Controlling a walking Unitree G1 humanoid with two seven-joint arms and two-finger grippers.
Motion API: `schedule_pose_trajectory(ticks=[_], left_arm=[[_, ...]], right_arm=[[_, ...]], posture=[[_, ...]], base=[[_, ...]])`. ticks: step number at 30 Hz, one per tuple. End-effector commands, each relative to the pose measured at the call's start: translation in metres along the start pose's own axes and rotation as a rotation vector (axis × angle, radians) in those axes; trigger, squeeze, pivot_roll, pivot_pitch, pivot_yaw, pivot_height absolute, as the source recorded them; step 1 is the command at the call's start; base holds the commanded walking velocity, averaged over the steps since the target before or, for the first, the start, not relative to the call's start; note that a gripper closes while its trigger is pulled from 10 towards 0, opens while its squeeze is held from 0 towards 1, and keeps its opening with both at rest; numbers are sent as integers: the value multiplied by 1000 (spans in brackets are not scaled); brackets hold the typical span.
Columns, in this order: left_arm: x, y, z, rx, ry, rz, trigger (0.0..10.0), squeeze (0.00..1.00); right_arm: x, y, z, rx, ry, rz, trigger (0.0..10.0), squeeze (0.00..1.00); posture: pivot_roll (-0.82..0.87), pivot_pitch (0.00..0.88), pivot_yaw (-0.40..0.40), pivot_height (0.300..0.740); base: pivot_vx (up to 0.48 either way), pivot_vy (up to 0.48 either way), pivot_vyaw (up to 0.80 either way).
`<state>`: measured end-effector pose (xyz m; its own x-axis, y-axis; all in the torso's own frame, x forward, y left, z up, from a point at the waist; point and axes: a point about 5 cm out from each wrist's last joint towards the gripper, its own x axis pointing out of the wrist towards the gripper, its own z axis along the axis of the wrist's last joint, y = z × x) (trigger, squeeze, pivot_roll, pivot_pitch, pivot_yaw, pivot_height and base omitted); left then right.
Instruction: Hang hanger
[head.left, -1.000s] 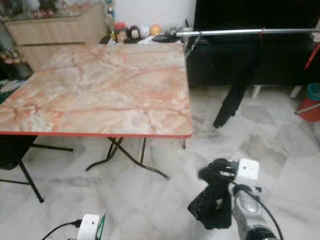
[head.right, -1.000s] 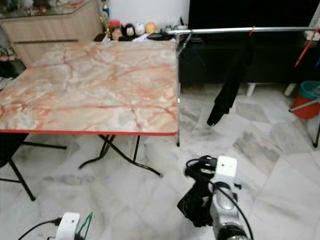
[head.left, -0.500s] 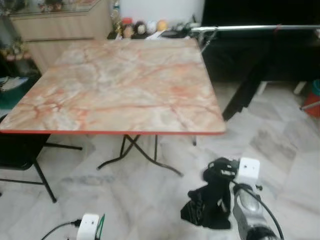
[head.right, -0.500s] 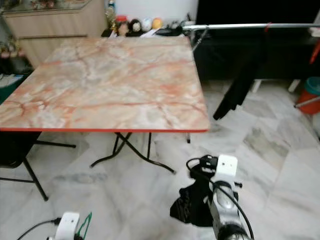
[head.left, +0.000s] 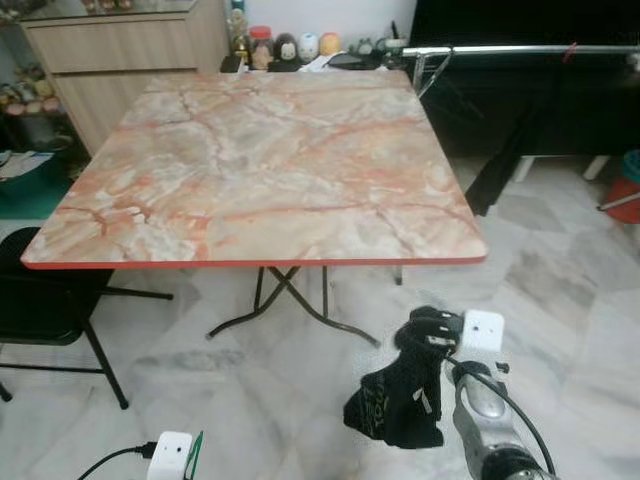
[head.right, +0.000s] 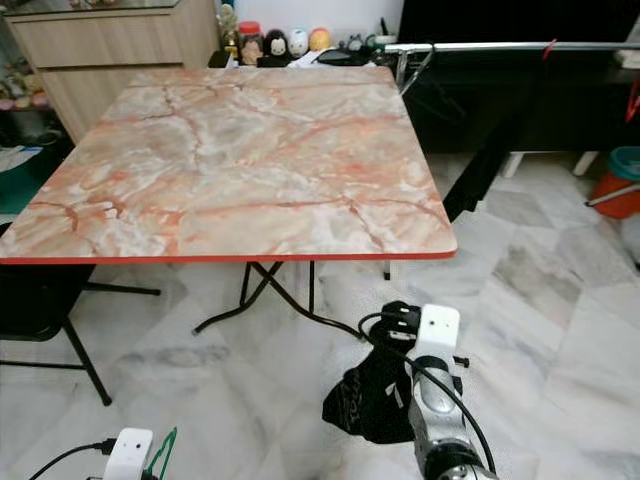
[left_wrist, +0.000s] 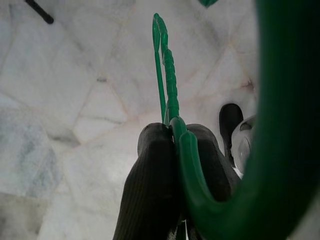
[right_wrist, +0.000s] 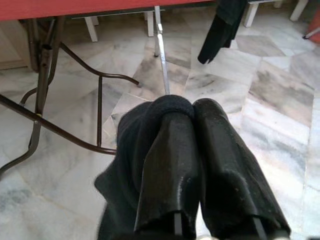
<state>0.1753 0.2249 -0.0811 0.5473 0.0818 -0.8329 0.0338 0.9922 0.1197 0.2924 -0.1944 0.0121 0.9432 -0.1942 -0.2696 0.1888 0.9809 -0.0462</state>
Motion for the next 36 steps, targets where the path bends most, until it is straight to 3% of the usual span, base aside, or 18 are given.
schedule_pose_trajectory(ticks=[1,7,12,15,21,25,36], left_arm=[[-1,1,-5,-19,15,0,10000,0],[-1,1,-5,-10,16,-2,10000,0],[-1,0,-5,-8,11,-5,10000,0],[-1,0,-6,-12,8,-4,10000,0],[-1,0,-6,-16,6,-2,10000,0],[-1,-1,-5,-19,2,0,10000,0],[0,-1,-1,-23,-7,6,10000,0]], right_arm=[[5,-1,16,-8,-78,2,10000,0],[9,-2,41,-37,-206,17,10000,0],[10,0,75,-98,-371,54,10000,0],[4,7,108,-151,-514,109,10000,0],[-10,24,163,-146,-709,195,10000,0],[-15,30,192,-107,-778,199,10000,0],[-18,34,215,-95,-790,198,10000,0]], posture=[[87,0,21,740],[83,0,23,740],[77,0,25,740],[77,0,27,740],[67,0,28,740],[74,0,24,740],[77,0,25,740]], base=[[0,0,0],[0,0,0],[0,0,0],[0,0,0],[0,0,0],[0,0,0],[252,0,0]])
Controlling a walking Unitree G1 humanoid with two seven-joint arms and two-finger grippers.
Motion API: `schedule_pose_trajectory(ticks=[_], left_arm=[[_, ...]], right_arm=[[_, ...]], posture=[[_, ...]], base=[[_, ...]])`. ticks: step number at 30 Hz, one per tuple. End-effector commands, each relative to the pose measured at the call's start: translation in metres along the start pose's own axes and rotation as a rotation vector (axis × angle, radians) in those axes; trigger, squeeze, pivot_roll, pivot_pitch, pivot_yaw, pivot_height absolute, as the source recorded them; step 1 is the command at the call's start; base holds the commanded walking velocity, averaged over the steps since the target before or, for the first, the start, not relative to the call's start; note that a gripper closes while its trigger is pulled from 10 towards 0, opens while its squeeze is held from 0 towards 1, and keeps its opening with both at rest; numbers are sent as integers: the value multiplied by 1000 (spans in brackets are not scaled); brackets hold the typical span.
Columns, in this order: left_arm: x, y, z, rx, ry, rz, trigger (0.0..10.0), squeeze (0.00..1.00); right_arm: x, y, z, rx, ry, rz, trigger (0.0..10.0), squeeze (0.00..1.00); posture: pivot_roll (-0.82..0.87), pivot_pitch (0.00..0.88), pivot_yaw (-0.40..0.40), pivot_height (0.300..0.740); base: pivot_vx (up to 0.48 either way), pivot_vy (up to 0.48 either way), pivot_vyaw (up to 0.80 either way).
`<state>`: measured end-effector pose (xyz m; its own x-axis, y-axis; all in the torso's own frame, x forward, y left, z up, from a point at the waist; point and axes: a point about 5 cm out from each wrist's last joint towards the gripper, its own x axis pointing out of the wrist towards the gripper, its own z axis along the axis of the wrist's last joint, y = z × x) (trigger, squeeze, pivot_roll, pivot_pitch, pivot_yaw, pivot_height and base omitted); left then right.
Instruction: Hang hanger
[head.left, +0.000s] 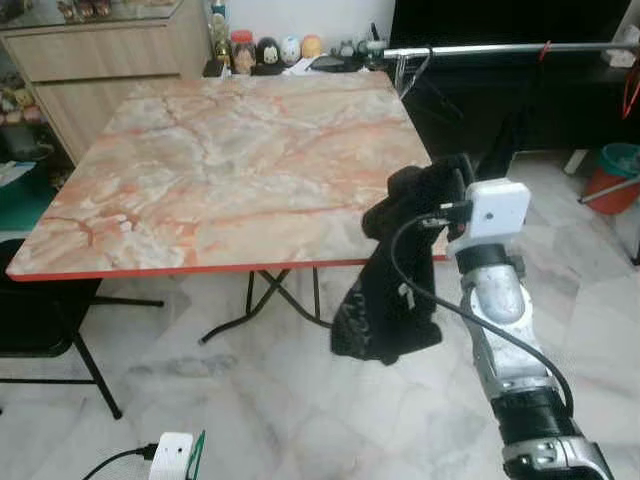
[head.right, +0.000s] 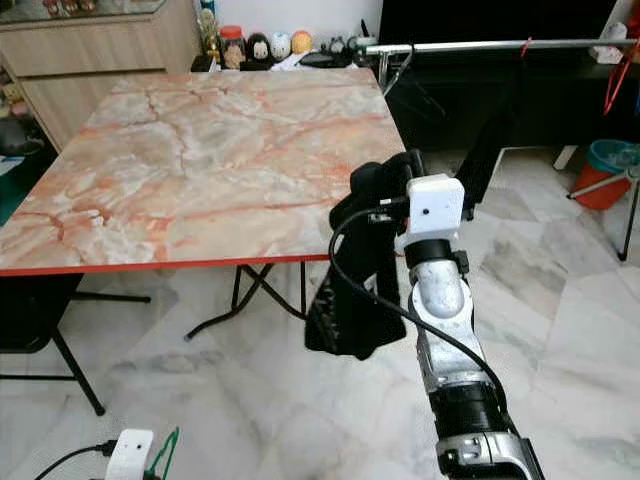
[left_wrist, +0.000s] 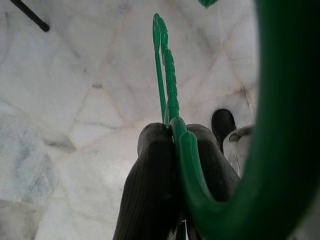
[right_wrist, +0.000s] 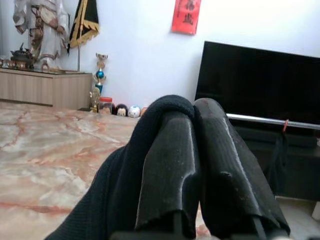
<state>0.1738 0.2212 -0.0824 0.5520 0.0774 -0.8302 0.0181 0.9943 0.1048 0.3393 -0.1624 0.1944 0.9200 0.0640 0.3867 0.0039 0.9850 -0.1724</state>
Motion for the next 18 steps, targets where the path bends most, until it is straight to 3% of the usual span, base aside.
schedule_pose_trajectory(ticks=[1,18], left_arm=[[0,3,1,-1,-2,10,10000,0],[0,3,3,3,-1,12,10000,0]], right_arm=[[14,-2,29,7,-103,-9,10000,0],[30,2,50,7,-137,5,10000,0]], posture=[[76,0,25,740],[81,0,26,740]], base=[[386,0,0],[407,0,0]])
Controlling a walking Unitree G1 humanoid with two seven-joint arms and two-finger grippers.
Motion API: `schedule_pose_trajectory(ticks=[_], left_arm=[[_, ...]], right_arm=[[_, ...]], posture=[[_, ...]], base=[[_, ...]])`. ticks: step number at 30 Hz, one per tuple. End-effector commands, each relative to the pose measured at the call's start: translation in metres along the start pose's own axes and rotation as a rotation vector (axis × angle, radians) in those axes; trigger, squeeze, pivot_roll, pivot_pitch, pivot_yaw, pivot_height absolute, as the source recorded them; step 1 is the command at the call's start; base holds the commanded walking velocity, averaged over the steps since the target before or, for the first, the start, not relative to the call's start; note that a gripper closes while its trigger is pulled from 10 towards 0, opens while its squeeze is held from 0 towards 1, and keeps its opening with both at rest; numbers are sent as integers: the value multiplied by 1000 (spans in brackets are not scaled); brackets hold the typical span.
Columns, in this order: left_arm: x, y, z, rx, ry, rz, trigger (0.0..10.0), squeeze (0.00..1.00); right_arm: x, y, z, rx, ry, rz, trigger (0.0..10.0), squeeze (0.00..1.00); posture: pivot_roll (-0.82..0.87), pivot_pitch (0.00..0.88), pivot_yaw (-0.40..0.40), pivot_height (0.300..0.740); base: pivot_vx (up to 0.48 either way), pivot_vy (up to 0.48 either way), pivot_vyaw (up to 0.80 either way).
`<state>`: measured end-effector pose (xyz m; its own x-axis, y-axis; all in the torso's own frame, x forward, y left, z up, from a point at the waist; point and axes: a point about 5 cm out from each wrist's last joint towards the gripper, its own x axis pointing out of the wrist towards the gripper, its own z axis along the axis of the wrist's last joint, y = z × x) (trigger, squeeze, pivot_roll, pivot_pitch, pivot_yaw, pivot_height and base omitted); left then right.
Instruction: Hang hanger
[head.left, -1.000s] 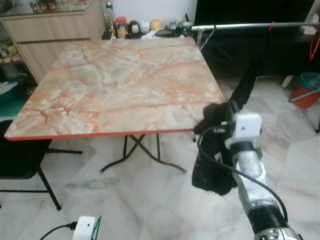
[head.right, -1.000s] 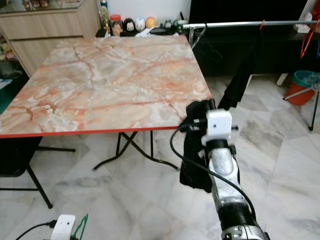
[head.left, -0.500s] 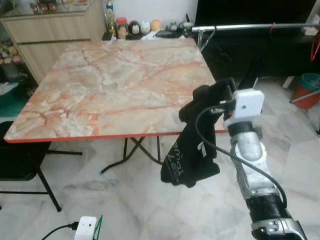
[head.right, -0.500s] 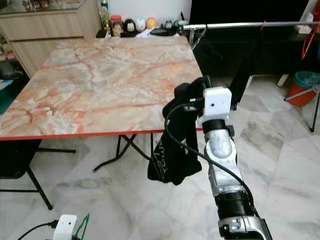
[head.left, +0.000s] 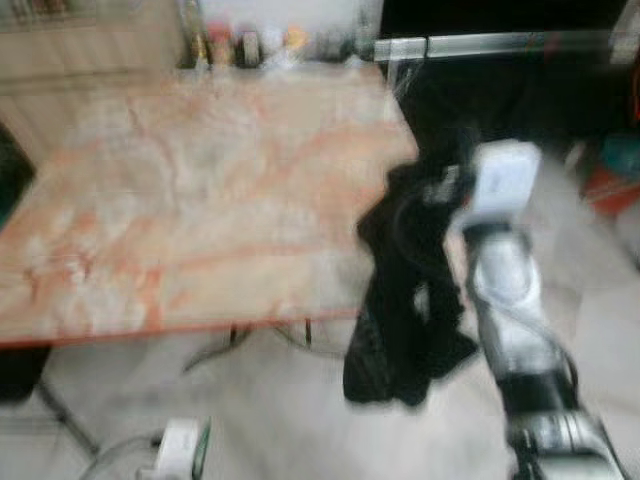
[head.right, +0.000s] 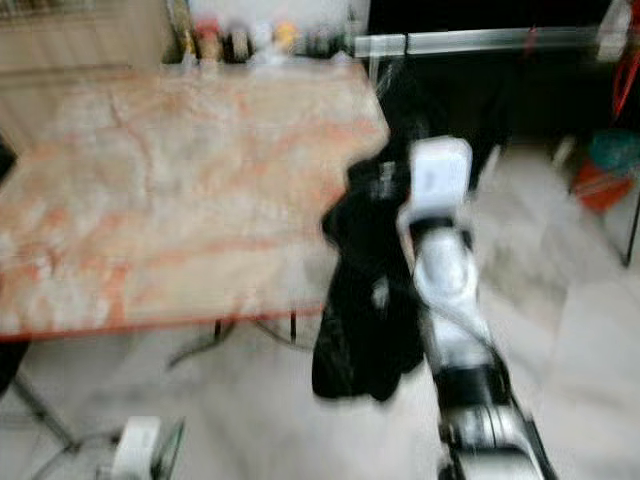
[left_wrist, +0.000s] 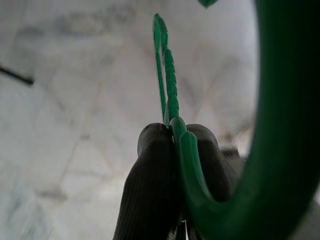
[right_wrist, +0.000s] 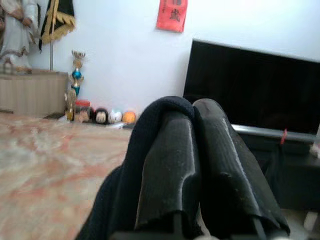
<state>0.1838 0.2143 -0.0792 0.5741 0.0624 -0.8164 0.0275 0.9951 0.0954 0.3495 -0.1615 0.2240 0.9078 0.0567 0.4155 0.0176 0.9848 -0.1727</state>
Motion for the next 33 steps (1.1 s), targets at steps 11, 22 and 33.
schedule_pose_trajectory(ticks=[11,22,33], left_arm=[[-2,9,-9,6,34,26,10000,0],[-3,8,-12,5,46,22,10000,0],[-5,12,-20,6,72,21,10000,0]], right_arm=[[45,9,75,41,-243,42,10000,0],[61,20,78,37,-215,154,10000,0],[37,29,21,-7,55,224,10000,0]], posture=[[67,0,32,740],[58,0,31,740],[64,0,32,740]], base=[[408,0,0],[253,0,0],[0,0,0]])
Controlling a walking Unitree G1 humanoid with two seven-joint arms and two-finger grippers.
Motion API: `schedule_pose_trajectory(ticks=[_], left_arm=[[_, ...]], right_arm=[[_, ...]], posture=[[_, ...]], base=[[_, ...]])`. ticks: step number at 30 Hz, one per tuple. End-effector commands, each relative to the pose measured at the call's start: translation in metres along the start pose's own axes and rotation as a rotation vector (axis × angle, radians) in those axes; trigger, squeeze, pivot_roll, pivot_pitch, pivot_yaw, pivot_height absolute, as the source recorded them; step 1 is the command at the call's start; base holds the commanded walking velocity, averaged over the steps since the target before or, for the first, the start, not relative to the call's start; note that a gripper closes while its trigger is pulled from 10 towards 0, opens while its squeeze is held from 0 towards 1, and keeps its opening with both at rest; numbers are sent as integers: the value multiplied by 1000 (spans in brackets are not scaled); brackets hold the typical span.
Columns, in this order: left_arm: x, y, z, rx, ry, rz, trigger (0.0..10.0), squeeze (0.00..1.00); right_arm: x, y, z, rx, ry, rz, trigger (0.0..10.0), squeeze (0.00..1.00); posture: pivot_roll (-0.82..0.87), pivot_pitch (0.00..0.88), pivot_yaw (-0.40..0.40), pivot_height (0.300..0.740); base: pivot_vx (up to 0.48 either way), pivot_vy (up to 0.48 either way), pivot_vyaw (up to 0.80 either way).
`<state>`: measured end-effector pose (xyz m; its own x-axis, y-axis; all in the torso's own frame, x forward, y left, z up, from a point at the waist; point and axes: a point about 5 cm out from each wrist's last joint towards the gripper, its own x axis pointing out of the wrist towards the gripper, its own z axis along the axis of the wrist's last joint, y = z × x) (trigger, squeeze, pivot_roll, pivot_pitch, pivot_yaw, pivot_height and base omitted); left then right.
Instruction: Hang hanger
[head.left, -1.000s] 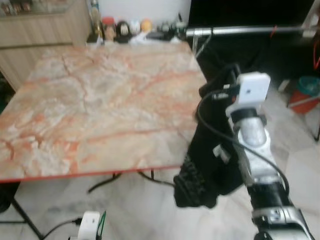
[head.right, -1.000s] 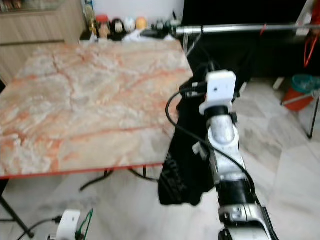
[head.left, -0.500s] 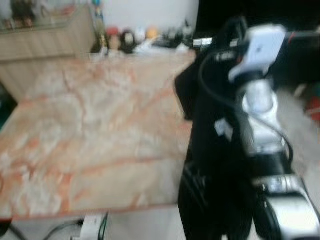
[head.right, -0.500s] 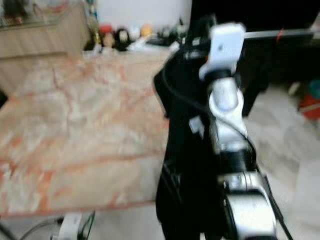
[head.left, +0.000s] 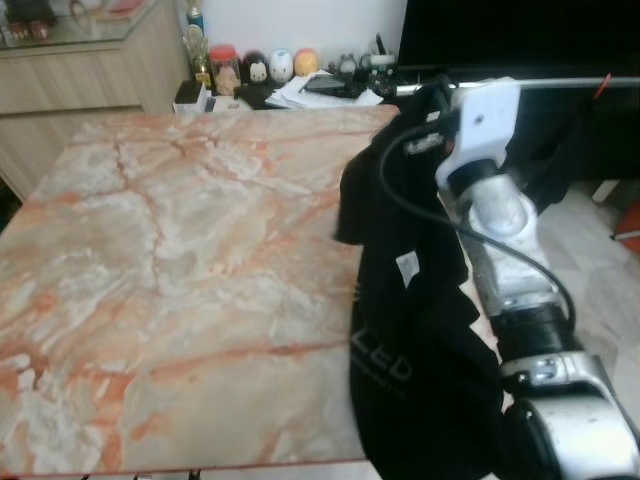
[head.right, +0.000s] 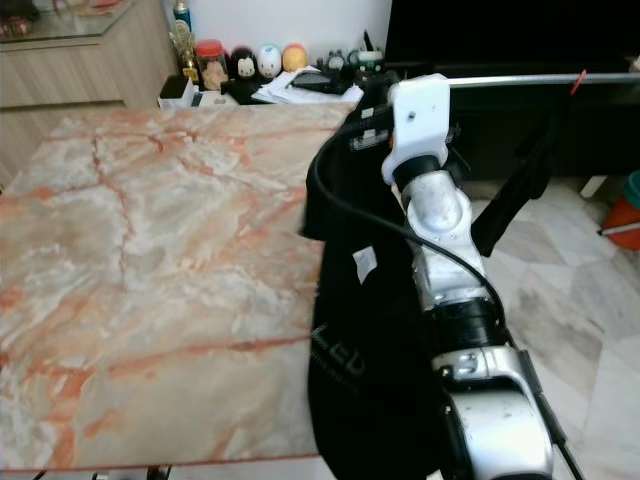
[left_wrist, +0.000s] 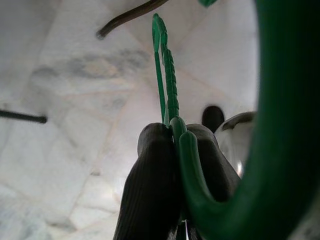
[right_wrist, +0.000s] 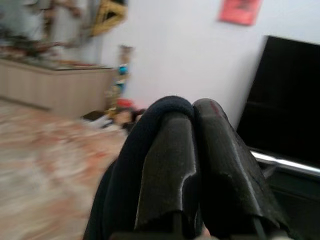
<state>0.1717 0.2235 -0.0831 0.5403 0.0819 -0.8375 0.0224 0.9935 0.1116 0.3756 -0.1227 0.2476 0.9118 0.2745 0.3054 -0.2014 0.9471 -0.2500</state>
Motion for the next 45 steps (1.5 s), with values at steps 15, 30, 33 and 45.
schedule_pose_trajectory(ticks=[15,30,33,45], left_arm=[[-3,7,-16,17,58,-2,10000,0],[-3,0,-18,36,73,-25,10000,0],[-3,-1,-18,39,74,-26,10000,0],[-3,0,-19,34,78,-20,10000,0]], right_arm=[[-55,2,-46,60,308,-68,10000,0],[-101,14,-56,153,443,-106,10000,1000],[-101,17,-51,161,449,-96,10000,1000],[-110,19,-45,167,473,-116,10000,1000]], posture=[[60,0,30,740],[61,0,20,740],[59,0,17,740],[70,0,16,740]], base=[[0,0,0],[0,0,0],[0,0,0],[0,0,0]])
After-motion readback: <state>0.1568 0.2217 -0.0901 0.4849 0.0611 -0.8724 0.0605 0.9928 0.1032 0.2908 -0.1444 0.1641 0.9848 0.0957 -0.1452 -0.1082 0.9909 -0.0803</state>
